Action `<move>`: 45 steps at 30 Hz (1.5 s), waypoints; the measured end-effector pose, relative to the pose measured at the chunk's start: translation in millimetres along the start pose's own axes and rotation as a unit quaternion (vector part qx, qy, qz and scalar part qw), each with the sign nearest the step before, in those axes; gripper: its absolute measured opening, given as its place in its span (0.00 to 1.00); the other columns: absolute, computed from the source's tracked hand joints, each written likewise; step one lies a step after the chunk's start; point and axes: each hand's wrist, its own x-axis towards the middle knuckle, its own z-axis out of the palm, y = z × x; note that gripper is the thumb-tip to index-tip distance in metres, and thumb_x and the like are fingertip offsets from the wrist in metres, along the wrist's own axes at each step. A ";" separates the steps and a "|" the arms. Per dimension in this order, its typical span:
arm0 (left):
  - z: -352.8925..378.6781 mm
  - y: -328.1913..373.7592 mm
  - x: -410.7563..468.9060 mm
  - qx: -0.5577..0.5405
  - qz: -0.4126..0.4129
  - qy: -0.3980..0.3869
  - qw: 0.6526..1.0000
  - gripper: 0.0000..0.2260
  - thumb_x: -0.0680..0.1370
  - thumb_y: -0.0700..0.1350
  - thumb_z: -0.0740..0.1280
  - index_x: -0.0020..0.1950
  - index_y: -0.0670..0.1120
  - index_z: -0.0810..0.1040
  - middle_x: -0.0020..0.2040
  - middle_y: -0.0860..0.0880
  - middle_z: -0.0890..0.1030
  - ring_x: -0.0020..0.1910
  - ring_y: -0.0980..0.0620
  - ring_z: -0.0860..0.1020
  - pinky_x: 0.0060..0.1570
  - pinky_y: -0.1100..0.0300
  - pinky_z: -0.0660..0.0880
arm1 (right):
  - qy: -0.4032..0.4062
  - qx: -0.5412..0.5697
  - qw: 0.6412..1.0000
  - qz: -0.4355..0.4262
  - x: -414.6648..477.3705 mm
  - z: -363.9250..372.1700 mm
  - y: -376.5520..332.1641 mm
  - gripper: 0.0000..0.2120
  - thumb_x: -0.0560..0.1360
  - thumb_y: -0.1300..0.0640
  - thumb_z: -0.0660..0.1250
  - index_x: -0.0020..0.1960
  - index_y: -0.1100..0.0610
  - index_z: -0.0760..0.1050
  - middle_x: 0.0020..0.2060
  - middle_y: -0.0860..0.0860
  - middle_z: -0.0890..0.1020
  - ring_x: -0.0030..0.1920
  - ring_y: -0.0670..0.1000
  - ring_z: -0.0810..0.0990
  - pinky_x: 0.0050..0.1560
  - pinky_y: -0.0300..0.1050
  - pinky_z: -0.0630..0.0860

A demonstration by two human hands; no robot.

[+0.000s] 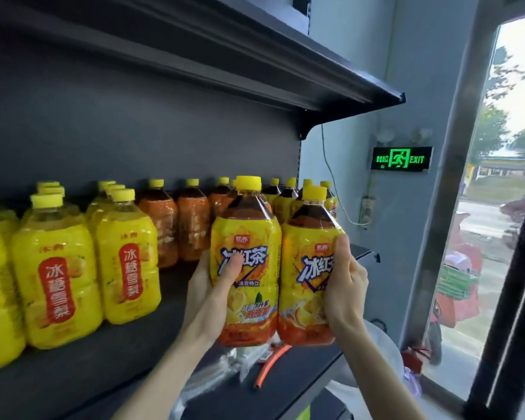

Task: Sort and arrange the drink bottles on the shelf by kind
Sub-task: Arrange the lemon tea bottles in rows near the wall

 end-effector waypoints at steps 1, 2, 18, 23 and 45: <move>14.5 -10.5 7.2 0.000 0.000 0.003 1.000 0.22 0.66 0.65 0.65 0.57 0.59 0.75 0.52 0.57 0.83 0.50 0.55 0.82 0.47 0.57 0.79 | -0.001 -0.002 1.000 -0.001 15.4 -7.4 9.1 0.42 0.67 0.26 0.53 0.40 0.68 0.77 0.34 0.58 0.84 0.39 0.60 0.83 0.47 0.58 0.80; 29.0 -21.3 14.9 0.003 0.001 0.010 1.000 0.22 0.66 0.65 0.65 0.57 0.59 0.75 0.52 0.56 0.83 0.50 0.54 0.82 0.48 0.57 0.79 | -0.004 -0.005 1.000 0.001 31.8 -14.9 18.6 0.42 0.66 0.26 0.53 0.40 0.68 0.77 0.34 0.58 0.84 0.39 0.60 0.83 0.47 0.58 0.80; 159.4 -125.7 132.9 0.141 0.005 0.124 0.982 0.30 0.65 0.72 0.62 0.62 0.60 0.71 0.58 0.61 0.78 0.57 0.61 0.77 0.61 0.50 0.73 | -0.071 0.041 0.996 0.029 230.4 -34.9 130.3 0.31 0.75 0.33 0.56 0.39 0.58 0.81 0.36 0.51 0.86 0.40 0.50 0.84 0.49 0.54 0.81; 169.7 -150.0 152.9 0.193 -0.002 0.134 0.972 0.34 0.66 0.72 0.61 0.67 0.55 0.70 0.58 0.59 0.79 0.55 0.61 0.78 0.58 0.51 0.76 | -0.097 0.063 0.993 0.032 264.7 -25.6 157.4 0.33 0.74 0.32 0.56 0.42 0.62 0.81 0.37 0.53 0.86 0.42 0.55 0.84 0.49 0.55 0.80; 225.6 -191.4 147.8 0.384 0.025 0.296 0.874 0.35 0.68 0.60 0.68 0.72 0.50 0.64 0.66 0.53 0.72 0.65 0.59 0.70 0.63 0.59 0.70 | -0.320 0.135 0.938 -0.004 320.6 -38.6 203.7 0.24 0.63 0.37 0.70 0.57 0.39 0.70 0.43 0.32 0.81 0.46 0.34 0.79 0.45 0.28 0.73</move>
